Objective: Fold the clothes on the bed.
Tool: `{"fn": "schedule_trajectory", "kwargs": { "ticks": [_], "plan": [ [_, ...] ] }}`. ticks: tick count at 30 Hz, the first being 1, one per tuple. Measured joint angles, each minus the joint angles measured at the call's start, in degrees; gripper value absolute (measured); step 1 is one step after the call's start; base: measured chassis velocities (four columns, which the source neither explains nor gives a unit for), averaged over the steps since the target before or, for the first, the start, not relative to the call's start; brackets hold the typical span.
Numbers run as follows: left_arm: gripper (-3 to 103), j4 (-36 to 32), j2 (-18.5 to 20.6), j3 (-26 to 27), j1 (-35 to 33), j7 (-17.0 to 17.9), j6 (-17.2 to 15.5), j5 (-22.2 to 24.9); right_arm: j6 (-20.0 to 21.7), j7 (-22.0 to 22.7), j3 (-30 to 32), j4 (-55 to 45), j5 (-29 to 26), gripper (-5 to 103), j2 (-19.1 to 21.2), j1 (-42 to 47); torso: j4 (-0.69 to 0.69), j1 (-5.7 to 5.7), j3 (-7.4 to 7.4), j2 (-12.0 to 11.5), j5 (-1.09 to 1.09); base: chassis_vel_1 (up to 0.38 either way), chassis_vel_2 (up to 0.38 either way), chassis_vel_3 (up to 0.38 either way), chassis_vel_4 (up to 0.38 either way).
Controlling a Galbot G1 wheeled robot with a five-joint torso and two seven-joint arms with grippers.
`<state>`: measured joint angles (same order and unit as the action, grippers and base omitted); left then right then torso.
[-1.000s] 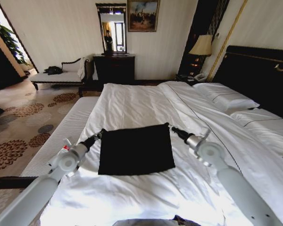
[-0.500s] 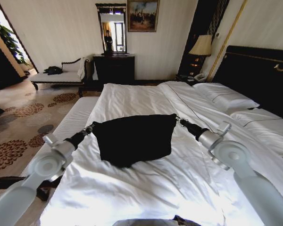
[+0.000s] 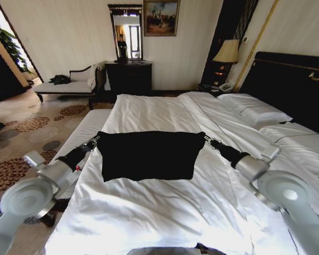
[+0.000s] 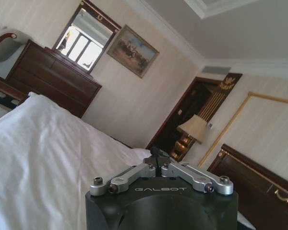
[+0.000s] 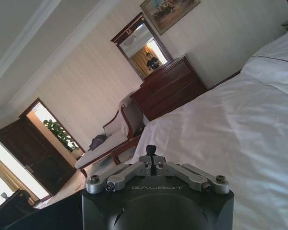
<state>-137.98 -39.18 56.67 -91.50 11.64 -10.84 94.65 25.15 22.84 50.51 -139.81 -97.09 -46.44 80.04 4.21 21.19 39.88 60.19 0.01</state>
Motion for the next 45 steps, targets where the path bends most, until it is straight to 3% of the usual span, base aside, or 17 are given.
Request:
{"fn": "schedule_trajectory", "kwargs": {
  "ticks": [4,7,10,15,16,21,27,29,30,39,45],
  "plan": [
    [0,-2.52,-2.64,9.24,-7.65,-0.19,-0.07,2.60,1.24,2.15,3.54,-3.65,-2.99,0,0.06,1.71,-0.01,0.00,0.00,0.00,0.00,0.000,0.000,0.000,0.000],
    [0,-2.37,-3.68,12.12,-10.95,-0.64,0.05,3.36,1.90,2.45,4.40,-3.87,-3.17,0,0.04,2.08,-0.03,0.00,0.00,0.00,-0.01,0.000,0.000,0.000,0.000],
    [0,-1.36,-4.13,10.82,-11.46,-0.20,0.13,2.30,2.36,2.63,3.25,-3.33,-2.61,0,-0.30,1.74,-0.03,-0.01,-0.01,0.01,-0.02,0.000,0.000,0.000,0.000],
    [0,2.14,-3.85,-3.20,-4.68,3.08,0.13,-4.87,2.35,3.21,-7.45,4.28,2.56,0,-1.87,-4.36,-0.01,0.01,0.02,0.00,-0.02,0.000,0.000,0.000,0.000],
    [0,2.14,-3.85,-3.20,-4.68,3.08,0.13,-4.87,2.35,3.21,-7.45,4.28,2.56,0,-1.87,-4.36,-0.01,0.01,0.02,0.00,-0.02,0.000,0.000,0.000,0.000],
    [0,9.97,-2.33,-14.81,5.68,5.15,0.12,-8.09,1.83,-0.38,-14.43,12.90,6.36,0,-2.07,-11.19,0.00,0.01,0.02,0.00,-0.01,0.000,0.000,0.000,0.000],
    [0,21.06,-3.18,-25.15,18.82,4.92,0.02,-10.23,0.05,-5.48,-21.63,23.76,11.93,0,-2.72,-18.29,-0.01,0.01,0.02,-0.01,0.00,0.000,0.000,0.000,0.000],
    [0,26.72,-4.08,-30.38,25.93,4.21,0.01,-10.84,-1.03,-7.40,-26.19,30.41,14.36,0,-4.01,-22.99,0.01,0.02,0.02,-0.01,-0.04,0.000,0.000,0.000,0.000],
    [0,26.72,-4.08,-30.38,25.93,4.21,0.01,-10.84,-1.03,-7.40,-26.19,30.41,14.36,0,-4.01,-22.99,0.01,0.02,0.02,-0.01,-0.04,0.000,0.000,0.000,0.000],
    [0,44.91,-10.84,-46.25,45.25,2.63,0.09,-12.43,-2.81,-11.21,-37.00,48.75,18.85,0,-7.46,-37.88,-0.02,0.02,0.02,-0.02,-0.02,0.000,0.000,0.000,0.000],
    [0,54.42,-16.01,-50.79,52.90,1.33,0.58,-14.14,-3.93,-13.05,-39.59,57.70,21.00,0,-9.44,-43.18,0.00,0.03,0.02,-0.02,-0.03,0.000,0.000,0.000,0.000]
  ]
}}
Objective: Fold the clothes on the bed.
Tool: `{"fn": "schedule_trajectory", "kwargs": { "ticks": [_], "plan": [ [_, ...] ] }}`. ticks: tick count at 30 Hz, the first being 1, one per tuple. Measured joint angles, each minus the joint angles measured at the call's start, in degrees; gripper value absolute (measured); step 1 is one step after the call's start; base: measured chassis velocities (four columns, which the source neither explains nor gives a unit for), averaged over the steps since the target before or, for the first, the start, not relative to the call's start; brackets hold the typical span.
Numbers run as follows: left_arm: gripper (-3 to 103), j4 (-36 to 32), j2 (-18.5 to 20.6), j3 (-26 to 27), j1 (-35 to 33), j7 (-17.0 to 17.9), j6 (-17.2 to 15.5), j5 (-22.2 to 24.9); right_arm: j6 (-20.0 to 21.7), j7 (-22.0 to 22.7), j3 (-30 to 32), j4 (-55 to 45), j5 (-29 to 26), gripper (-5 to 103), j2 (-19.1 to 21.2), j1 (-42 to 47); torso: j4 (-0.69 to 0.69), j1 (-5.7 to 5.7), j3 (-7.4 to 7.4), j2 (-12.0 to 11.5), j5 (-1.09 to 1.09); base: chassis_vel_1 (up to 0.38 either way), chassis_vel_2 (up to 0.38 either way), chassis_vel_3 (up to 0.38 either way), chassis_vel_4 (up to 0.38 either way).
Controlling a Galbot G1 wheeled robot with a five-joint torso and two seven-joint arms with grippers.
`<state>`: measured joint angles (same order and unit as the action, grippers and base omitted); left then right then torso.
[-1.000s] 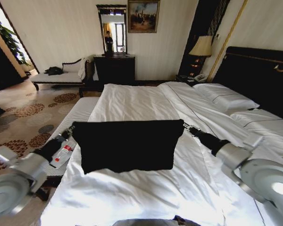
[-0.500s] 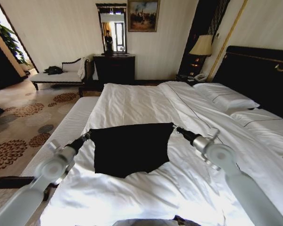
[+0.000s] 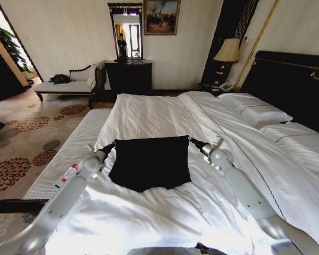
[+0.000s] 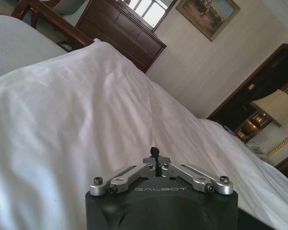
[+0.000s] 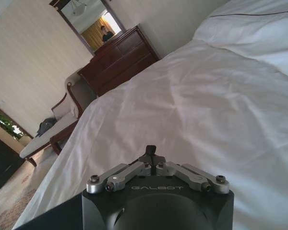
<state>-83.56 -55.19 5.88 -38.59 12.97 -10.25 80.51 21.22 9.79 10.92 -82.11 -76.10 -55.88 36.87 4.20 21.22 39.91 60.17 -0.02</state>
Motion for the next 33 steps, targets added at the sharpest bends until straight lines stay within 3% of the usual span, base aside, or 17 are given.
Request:
{"fn": "schedule_trajectory", "kwargs": {
  "ticks": [6,14,24,33],
  "plan": [
    [0,5.88,-3.52,-2.71,3.79,-0.95,0.41,-1.55,-1.38,-1.52,-1.16,4.36,1.90,0,-1.77,-1.93,-0.01,-0.02,-0.01,0.00,0.00,0.000,0.000,0.000,0.000],
    [0,6.84,-5.08,-2.80,2.18,-1.30,0.95,-3.24,-3.49,-3.45,-0.11,4.81,4.11,0,-2.52,0.97,-0.01,-0.02,-0.01,0.00,0.01,0.000,0.000,0.000,0.000],
    [0,1.24,-6.45,3.26,-7.66,-2.80,3.32,-6.12,-10.78,-8.19,2.73,0.78,9.85,0,-2.85,11.04,0.00,-0.03,-0.03,0.01,0.02,0.000,0.000,0.000,0.000],
    [0,-3.28,-6.81,9.55,-15.95,-4.05,4.42,-6.71,-13.10,-8.83,4.41,-1.82,13.40,0,-4.42,16.27,-0.02,-0.04,-0.02,0.02,0.01,0.000,0.000,0.000,0.000]
  ]
}}
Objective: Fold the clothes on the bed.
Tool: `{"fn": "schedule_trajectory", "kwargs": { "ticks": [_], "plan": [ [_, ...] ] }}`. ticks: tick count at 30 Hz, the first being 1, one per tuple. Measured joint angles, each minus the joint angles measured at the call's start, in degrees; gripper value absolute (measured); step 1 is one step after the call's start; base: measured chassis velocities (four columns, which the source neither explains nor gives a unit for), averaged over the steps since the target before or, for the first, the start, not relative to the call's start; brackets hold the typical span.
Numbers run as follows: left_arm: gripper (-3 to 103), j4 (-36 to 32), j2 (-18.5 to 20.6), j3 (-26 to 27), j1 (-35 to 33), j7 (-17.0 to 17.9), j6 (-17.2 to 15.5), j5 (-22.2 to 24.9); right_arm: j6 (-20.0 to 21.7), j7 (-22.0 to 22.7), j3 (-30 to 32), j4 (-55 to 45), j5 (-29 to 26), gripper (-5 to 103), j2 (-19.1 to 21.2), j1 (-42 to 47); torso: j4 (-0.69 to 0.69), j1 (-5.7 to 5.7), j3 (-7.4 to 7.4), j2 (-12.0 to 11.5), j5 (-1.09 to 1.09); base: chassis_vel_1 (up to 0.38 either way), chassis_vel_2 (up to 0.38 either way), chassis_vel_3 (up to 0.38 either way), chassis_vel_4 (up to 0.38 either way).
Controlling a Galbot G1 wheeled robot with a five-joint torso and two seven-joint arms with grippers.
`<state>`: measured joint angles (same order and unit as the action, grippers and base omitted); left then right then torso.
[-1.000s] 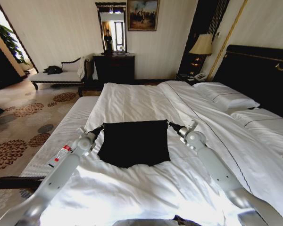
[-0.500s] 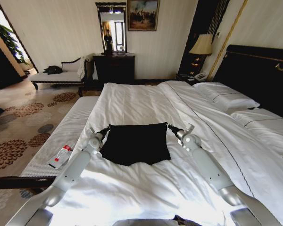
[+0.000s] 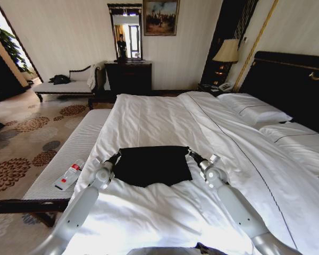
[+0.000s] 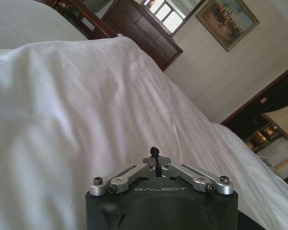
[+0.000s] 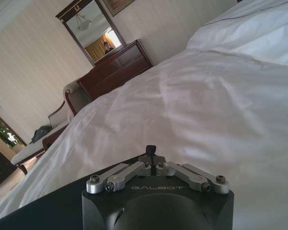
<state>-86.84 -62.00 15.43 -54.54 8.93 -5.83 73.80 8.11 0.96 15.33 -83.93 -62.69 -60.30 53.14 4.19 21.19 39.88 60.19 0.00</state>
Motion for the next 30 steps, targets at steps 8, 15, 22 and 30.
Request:
{"fn": "schedule_trajectory", "kwargs": {
  "ticks": [8,15,22,30],
  "plan": [
    [0,-3.02,0.49,1.67,-4.48,-0.97,1.10,-1.31,-0.99,-0.47,2.41,-4.27,3.16,0,-0.48,5.48,0.00,0.00,0.00,0.00,0.01,0.000,0.000,0.000,0.000],
    [0,-6.08,1.84,1.86,-7.12,-1.04,1.30,-1.64,-1.76,-1.02,5.49,-9.81,5.49,0,-0.49,13.47,0.02,0.00,0.00,0.00,0.00,0.000,0.000,0.000,0.000],
    [0,-11.99,4.75,3.40,-12.89,-0.95,1.65,-2.18,-2.26,-1.33,7.86,-14.04,7.36,0,-1.43,20.07,0.01,0.00,0.00,0.00,0.00,0.000,0.000,0.000,0.000],
    [0,-14.66,4.89,4.57,-18.30,-0.95,2.31,-3.95,-2.27,-1.33,8.08,-15.00,7.69,0,-0.77,21.34,0.00,0.00,0.00,-0.01,0.01,0.000,0.000,0.000,0.000]
  ]
}}
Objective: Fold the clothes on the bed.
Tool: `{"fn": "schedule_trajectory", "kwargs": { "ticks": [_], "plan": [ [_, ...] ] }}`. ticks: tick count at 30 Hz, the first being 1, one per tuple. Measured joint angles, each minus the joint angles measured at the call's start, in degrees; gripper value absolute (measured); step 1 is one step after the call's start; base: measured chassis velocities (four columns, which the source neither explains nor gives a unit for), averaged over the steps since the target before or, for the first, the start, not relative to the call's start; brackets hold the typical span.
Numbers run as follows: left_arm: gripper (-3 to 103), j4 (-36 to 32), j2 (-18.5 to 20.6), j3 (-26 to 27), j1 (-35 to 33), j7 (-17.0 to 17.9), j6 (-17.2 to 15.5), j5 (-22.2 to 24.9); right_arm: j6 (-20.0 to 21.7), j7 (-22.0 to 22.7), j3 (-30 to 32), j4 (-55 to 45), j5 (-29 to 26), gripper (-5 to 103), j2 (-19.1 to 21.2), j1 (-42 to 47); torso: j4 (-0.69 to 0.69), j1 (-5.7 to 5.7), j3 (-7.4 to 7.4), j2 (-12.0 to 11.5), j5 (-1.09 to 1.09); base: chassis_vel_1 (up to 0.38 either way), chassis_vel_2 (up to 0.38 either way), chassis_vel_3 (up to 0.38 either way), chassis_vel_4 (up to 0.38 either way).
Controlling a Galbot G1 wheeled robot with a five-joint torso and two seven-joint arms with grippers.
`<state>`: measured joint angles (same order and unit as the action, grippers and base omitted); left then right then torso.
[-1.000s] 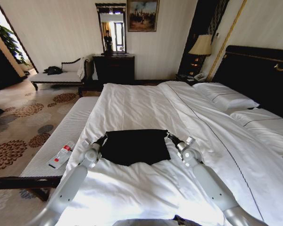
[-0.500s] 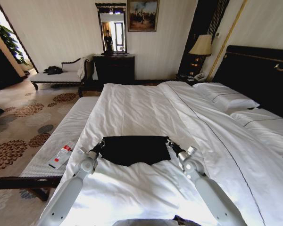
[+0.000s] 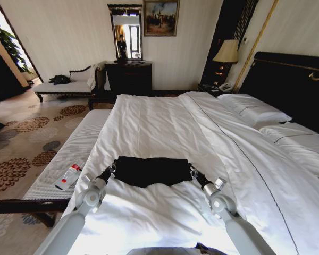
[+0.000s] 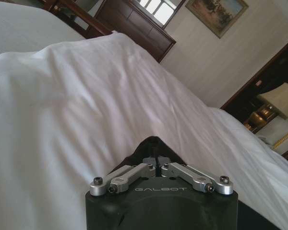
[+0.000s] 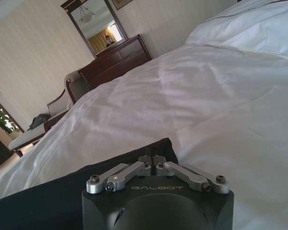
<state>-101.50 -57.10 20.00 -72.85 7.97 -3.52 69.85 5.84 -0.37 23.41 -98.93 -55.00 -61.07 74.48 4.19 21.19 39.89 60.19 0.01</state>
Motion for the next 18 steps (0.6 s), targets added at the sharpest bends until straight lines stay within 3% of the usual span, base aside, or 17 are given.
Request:
{"fn": "schedule_trajectory", "kwargs": {
  "ticks": [15,17,18],
  "plan": [
    [-2,2.00,0.52,-0.80,1.31,2.34,-0.95,-0.36,-0.46,-0.10,-0.31,0.02,1.07,0,0.83,2.29,0.01,0.01,0.00,0.00,0.00,0.000,0.000,0.000,0.000],
    [8,1.29,0.96,-0.80,0.82,2.74,-1.30,-0.05,-0.50,-0.14,0.06,-0.45,1.16,-3,1.20,2.97,0.00,0.01,0.00,0.00,-0.02,0.000,0.000,0.000,0.000],
    [8,1.29,0.96,-0.80,0.82,2.74,-1.30,-0.05,-0.50,-0.14,0.06,-0.45,1.16,-3,1.20,2.97,0.00,0.01,0.00,0.00,-0.02,0.000,0.000,0.000,0.000]
  ]
}}
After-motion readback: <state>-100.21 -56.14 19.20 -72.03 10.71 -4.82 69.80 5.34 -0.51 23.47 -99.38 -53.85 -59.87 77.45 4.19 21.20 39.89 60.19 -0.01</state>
